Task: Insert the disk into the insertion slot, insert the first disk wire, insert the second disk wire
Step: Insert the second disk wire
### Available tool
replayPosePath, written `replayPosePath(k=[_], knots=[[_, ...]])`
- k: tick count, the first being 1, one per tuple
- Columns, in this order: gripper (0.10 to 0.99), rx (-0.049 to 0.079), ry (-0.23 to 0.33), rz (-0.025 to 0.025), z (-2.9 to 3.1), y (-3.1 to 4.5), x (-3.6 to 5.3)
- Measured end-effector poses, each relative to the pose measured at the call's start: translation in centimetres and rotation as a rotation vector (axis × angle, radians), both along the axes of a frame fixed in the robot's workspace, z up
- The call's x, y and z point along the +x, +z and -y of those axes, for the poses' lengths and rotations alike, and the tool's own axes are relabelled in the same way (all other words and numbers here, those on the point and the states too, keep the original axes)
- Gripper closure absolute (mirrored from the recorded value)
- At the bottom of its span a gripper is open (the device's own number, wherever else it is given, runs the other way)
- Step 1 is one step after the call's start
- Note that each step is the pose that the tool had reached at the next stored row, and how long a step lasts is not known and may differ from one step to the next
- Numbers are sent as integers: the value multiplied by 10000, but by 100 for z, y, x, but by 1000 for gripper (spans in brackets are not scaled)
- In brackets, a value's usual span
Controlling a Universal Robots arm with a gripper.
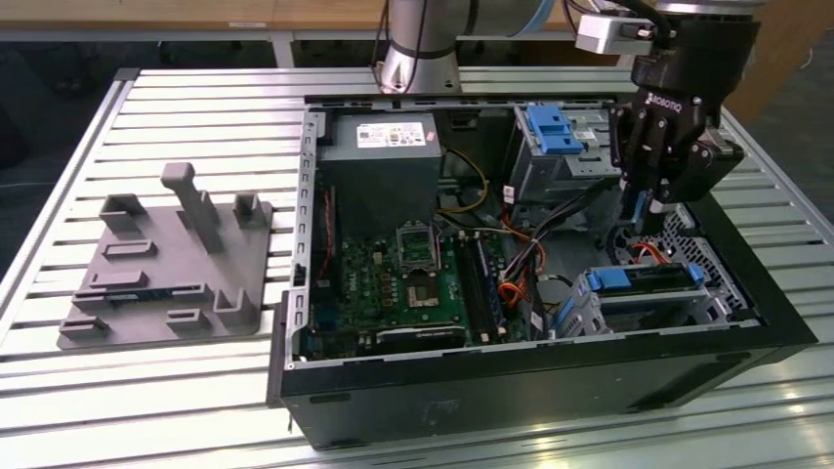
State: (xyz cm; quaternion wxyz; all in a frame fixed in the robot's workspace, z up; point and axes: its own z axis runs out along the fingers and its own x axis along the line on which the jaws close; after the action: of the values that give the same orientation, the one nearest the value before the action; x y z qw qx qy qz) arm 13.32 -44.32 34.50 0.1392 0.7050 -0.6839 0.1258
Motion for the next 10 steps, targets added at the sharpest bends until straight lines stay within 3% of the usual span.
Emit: replayPosePath(k=[5, 10], knots=[[725, -38, 0, 0, -56, -27, -12], [741, -158, 1, 0, -92, -42, -12]])
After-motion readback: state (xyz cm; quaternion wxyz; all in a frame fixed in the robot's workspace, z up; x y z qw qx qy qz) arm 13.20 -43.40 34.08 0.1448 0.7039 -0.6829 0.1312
